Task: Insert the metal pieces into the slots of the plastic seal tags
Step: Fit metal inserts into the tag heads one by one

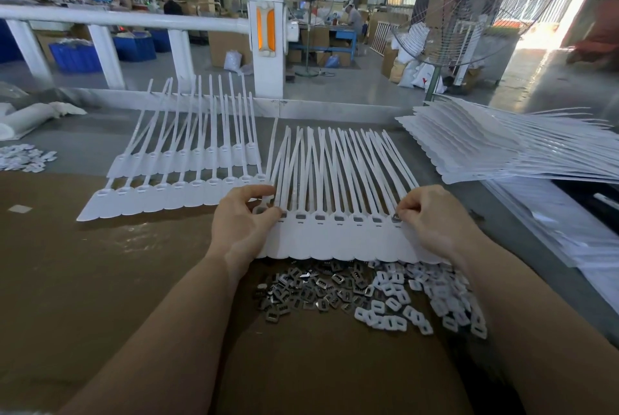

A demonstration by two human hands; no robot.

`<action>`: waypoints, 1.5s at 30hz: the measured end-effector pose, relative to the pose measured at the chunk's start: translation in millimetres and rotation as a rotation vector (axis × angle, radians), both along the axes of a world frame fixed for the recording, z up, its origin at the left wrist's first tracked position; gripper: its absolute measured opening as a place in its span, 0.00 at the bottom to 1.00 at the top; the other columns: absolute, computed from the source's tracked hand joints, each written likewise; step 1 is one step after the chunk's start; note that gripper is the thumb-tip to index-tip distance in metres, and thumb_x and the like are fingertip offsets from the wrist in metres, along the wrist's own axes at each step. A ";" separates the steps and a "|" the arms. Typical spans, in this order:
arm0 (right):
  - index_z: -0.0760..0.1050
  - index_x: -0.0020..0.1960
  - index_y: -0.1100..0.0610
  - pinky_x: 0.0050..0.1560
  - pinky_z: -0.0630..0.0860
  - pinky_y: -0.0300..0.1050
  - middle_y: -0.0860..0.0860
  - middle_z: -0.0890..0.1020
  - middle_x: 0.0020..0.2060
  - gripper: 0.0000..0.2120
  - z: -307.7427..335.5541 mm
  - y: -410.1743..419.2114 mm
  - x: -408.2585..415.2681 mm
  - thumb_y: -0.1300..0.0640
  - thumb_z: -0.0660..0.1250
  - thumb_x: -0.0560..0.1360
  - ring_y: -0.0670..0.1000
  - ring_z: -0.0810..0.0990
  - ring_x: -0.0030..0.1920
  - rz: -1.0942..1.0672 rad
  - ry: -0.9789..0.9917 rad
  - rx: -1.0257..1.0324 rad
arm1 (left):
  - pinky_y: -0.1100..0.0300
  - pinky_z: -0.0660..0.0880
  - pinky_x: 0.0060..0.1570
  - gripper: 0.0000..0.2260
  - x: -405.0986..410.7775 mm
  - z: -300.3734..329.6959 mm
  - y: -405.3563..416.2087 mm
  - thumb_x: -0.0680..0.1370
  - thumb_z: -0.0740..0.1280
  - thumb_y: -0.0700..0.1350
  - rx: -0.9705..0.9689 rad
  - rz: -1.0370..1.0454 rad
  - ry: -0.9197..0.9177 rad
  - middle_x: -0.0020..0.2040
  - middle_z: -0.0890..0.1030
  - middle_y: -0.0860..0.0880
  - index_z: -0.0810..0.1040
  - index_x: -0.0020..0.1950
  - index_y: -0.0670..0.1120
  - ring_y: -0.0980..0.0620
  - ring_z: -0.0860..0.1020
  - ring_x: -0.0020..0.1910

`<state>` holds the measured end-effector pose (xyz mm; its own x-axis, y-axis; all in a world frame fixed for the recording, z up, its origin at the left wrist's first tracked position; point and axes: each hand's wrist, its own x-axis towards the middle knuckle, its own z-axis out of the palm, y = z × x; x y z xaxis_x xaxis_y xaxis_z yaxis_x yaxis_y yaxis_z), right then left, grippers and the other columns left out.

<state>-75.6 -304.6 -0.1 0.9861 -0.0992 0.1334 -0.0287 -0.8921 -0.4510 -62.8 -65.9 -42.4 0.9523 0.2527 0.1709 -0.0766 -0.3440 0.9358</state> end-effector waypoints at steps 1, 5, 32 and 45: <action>0.79 0.45 0.59 0.49 0.73 0.46 0.54 0.80 0.47 0.06 0.9 0.1 0.7 0.61 0.64 0.77 0.51 0.76 0.45 0.005 0.008 -0.002 | 0.66 0.67 0.45 0.13 -0.1 0.0 0.2 0.73 0.71 0.41 0.003 0.000 -0.002 0.52 0.76 0.54 0.79 0.56 0.52 0.57 0.72 0.49; 0.81 0.46 0.59 0.50 0.73 0.44 0.54 0.82 0.48 0.07 4.7 -1.5 3.6 0.62 0.64 0.76 0.52 0.78 0.47 0.036 0.062 -0.045 | 0.67 0.68 0.44 0.13 0.1 0.0 0.5 0.73 0.71 0.41 0.005 -0.003 0.000 0.51 0.75 0.54 0.79 0.56 0.52 0.59 0.72 0.47; 0.81 0.45 0.57 0.47 0.73 0.41 0.47 0.77 0.41 0.04 -29.2 44.0 -45.2 0.63 0.68 0.73 0.46 0.75 0.43 0.287 -0.357 0.150 | 0.61 0.70 0.53 0.12 0.3 -0.1 -0.4 0.73 0.71 0.41 -0.005 -0.006 0.006 0.53 0.78 0.52 0.80 0.55 0.51 0.54 0.74 0.52; 0.82 0.44 0.53 0.50 0.70 0.39 0.41 0.74 0.40 0.03 -31.8 45.3 -56.2 0.57 0.72 0.70 0.42 0.72 0.45 0.506 -0.298 0.014 | 0.64 0.68 0.49 0.13 1.7 -2.5 0.3 0.73 0.72 0.42 0.003 -0.002 0.002 0.51 0.77 0.54 0.80 0.56 0.51 0.59 0.73 0.48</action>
